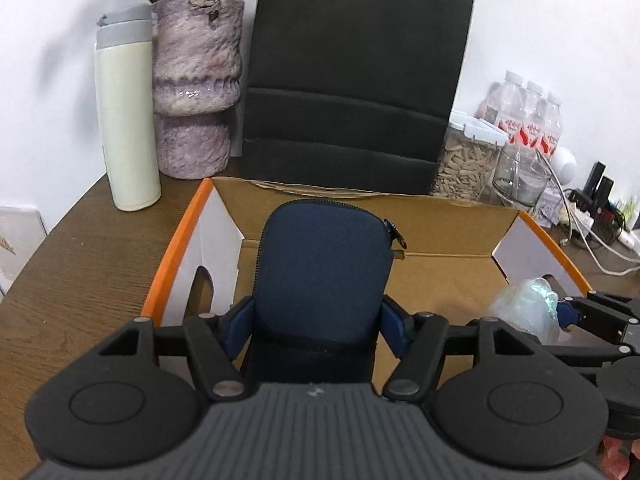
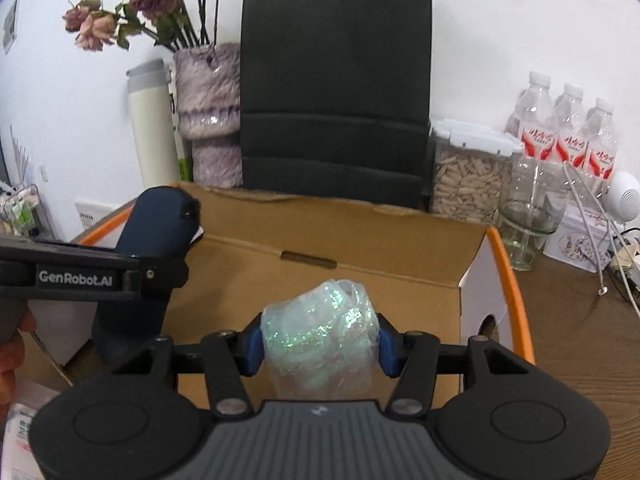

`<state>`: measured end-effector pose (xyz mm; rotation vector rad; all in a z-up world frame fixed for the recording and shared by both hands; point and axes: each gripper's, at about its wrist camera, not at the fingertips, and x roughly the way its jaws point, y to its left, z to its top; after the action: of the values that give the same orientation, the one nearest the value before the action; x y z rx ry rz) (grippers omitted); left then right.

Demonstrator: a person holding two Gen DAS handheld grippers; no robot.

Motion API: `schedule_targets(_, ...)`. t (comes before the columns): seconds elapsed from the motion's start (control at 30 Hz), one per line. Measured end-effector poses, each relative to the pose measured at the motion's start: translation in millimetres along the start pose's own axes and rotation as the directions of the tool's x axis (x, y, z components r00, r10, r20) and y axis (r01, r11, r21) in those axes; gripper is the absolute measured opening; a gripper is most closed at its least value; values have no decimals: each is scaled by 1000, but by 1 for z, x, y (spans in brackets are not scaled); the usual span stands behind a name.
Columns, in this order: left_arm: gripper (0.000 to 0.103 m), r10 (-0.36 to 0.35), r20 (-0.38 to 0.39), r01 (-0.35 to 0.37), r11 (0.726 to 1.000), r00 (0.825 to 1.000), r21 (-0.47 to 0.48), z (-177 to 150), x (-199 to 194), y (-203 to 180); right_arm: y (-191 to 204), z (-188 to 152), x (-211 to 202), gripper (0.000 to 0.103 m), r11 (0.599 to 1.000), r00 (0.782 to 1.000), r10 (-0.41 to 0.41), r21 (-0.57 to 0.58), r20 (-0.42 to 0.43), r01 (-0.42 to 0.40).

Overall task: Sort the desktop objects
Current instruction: 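Carry the navy pouch and glittery bag into the box and open both tools, then withdraw both tools from the box back toward the desk items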

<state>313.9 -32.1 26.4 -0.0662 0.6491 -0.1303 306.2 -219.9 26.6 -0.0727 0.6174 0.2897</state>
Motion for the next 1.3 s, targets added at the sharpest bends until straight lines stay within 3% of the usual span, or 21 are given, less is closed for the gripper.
schedule_targets(0.2,68,27,-45,-25,999,999,28,-2,7,-4,3,-3,2,57,1000,1000,-8,-12,-16,8)
schedule_targets(0.27,73,25,-36,-24,999,999,27,-2,6,-4,3,-2,0,78,1000,1000,-5,-6,-5,5)
schedule_targets(0.33,87,30,-14,-29,999,999,43,-1,3,-7,3,-1,-3,87,1000,1000,-9,-6,3,9)
schedule_targets(0.37,100,42,-1,-42,998,999,52,-1,1,-8,2,0,-3,87,1000,1000,-8,-7,3,8)
schedule_targets(0.43,103,56,34,-59,996,998,71,-1,-5,-12,1,1,-4,90,1000,1000,-5,0,-3,5)
schedule_targets(0.5,103,69,46,-72,994,997,84,0,-7,-15,-1,2,-4,103,1000,1000,-4,11,-14,4)
schedule_targets(0.93,103,97,73,-95,995,993,-26,5,-17,1,-2,11,-25,103,1000,999,-25,4,39,24)
schedule_targets(1.3,103,77,115,-72,996,990,-49,-4,-59,4,3,1,-71,103,999,995,-41,2,94,41)
